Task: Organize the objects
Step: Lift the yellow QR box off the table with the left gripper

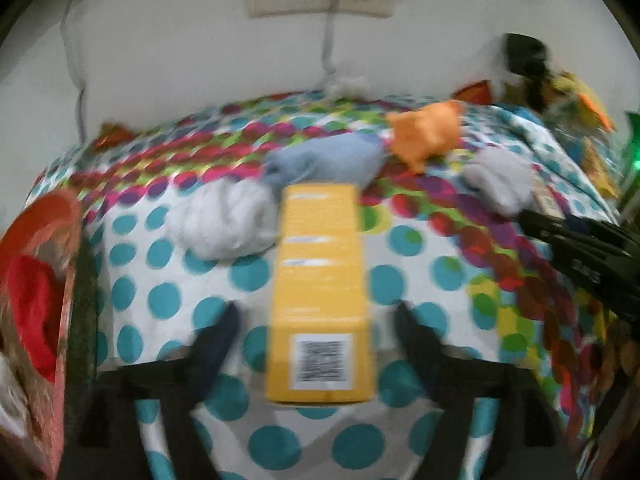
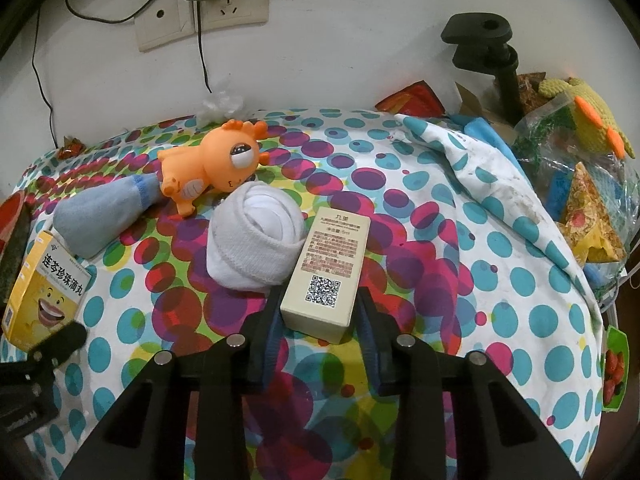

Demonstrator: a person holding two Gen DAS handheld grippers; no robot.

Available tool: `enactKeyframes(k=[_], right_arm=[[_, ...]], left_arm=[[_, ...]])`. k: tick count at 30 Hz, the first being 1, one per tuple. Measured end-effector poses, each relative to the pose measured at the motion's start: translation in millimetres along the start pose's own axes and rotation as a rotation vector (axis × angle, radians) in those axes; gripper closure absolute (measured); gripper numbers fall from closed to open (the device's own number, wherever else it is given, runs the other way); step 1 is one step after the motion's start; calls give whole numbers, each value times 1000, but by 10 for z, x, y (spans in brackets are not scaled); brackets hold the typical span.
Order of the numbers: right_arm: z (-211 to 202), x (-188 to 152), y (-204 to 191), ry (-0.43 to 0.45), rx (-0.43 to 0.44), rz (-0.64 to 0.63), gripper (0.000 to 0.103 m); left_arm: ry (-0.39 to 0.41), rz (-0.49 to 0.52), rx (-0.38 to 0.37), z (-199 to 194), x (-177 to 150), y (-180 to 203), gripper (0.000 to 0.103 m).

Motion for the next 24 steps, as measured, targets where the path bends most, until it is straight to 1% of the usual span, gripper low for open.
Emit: enactKeyframes(k=[1,3,4,7,8,9,10,11,16,19,24], right_arm=[[4,0,3,0,-1,-1,70],[10,-1,4,1,-3,-2,70],[14,-1,-1,2,-5,-4,70],[25,0,-2,2,-5,-4,70],[28,0,-2,2,-5,-4,70],[28,-1,-3,2,-6,-4,70],[29,-2,-2,2,-6,-5,70],[29,-3,-2,2,-6,-4,70],[31,-7,-2,2,-5,-4,70],[31,-9,-5,2,-5,-4,70],[31,-6,-6,2,-6,-5,70]], left_arm=[[10,-13,-8,-6,8,-15,13],[-2,13,5,0,2,6,13],[-2,1,-1,-2,-2,-2,13],[6,-10,12,-4,-11,-9,14],[10,-17,15,-10,-14,-14,19],[20,-18,16,-28,-11,-18,36],[30,-16,14,-52,-1,-26,48],[31,-17,4,-71,12,-26,74],[4,-32,-26,-107,13,-52,73],[12,-11,-21,-168,-3,-31,73],[12,21,-41,-270,-44,26,73]])
Point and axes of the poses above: each gripper's, at about its wrist camera, not at the fingertips, and z roughly the way its jaws point, y to its right, x to its top, the point moved 7 cm from there along z, roughly the way its jaws point, and after that the axes turned 5 degrees about z, right-handed, at the moved point
